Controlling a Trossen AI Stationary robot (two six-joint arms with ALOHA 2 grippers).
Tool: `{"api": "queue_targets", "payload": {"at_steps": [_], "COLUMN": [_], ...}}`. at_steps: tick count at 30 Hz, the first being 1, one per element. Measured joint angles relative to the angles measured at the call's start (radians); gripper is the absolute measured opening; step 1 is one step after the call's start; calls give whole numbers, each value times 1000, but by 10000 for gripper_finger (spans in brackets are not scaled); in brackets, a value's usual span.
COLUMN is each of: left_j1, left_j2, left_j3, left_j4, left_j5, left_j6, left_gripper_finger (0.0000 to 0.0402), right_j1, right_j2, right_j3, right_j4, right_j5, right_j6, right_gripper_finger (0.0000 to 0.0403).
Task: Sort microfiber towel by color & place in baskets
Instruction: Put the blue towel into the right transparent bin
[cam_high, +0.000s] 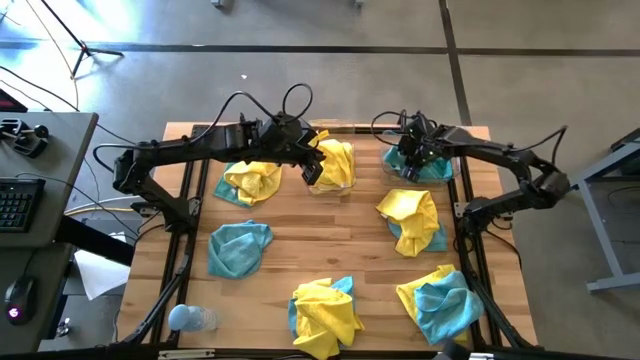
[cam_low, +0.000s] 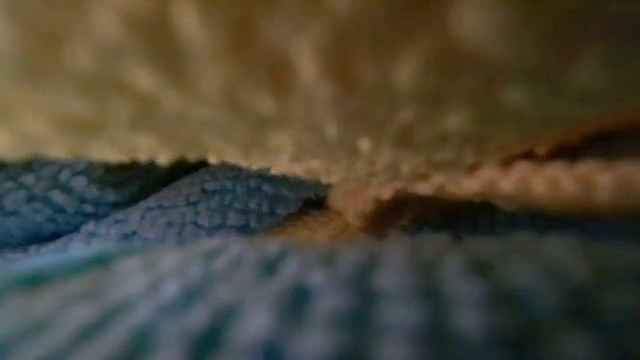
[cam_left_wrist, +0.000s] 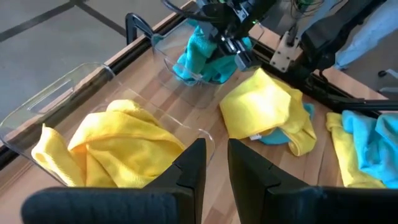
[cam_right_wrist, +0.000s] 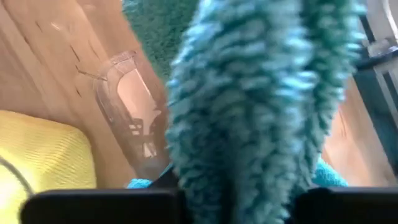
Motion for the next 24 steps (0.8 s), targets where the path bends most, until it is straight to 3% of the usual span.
{"api": "queue_targets", "payload": {"at_steps": [15,19,24], "left_j1": [-5,-5,-5], "left_j2": [0,0,0], "left_j3": [0,0,0], "left_j4": [-1,-2,-2], "left_j5": [0,0,0], "left_j6": [-17,-24,-26], "left_gripper_finger": [53,53,53], "right_j1": [0,0,1], "right_j2": [0,-1,1], "right_j3": [311,300,168], "right_j4": [-368,-334,-154], "right_j5": [-8,-30,-145], "right_j6": [126,183,194], "right_gripper_finger": [213,205,127]}}
